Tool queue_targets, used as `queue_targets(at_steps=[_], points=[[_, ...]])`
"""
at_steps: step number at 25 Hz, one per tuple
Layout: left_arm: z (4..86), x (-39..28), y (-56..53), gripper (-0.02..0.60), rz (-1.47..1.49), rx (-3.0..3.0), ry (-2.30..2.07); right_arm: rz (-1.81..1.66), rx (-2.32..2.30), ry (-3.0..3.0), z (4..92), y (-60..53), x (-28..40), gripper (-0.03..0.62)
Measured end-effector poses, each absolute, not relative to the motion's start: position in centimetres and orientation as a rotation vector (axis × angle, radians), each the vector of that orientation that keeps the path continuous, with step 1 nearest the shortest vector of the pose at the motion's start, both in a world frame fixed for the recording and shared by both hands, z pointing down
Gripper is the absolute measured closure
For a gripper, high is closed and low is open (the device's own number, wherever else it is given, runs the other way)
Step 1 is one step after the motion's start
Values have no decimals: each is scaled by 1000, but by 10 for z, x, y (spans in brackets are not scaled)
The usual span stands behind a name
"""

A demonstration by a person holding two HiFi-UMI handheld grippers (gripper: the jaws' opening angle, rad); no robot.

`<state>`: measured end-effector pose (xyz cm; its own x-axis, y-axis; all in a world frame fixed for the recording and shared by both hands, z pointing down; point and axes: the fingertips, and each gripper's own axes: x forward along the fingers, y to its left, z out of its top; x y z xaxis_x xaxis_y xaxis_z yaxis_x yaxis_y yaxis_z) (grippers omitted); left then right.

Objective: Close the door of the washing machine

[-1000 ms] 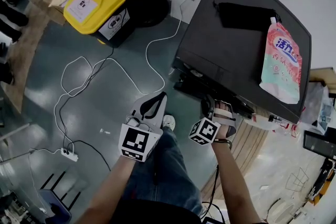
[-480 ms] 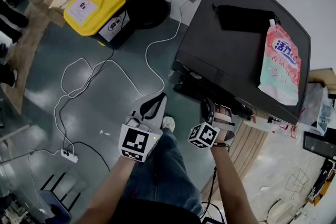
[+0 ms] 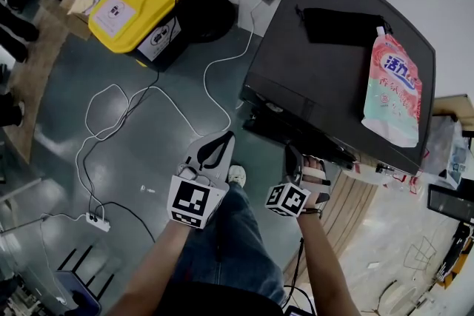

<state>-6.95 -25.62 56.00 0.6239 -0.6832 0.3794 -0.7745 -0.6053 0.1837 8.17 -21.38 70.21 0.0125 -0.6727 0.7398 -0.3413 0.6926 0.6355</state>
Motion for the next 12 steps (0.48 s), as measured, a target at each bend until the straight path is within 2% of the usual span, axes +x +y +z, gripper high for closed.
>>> queue_targets(at_steps=[1,12], points=[[560,-69,-256,574,388,2520,-1171,-315,854,-1593,702,-213,82,581],[559,-68,-254,574,389,2525,-1168,-299,884,-1603,701,-215,85,580]])
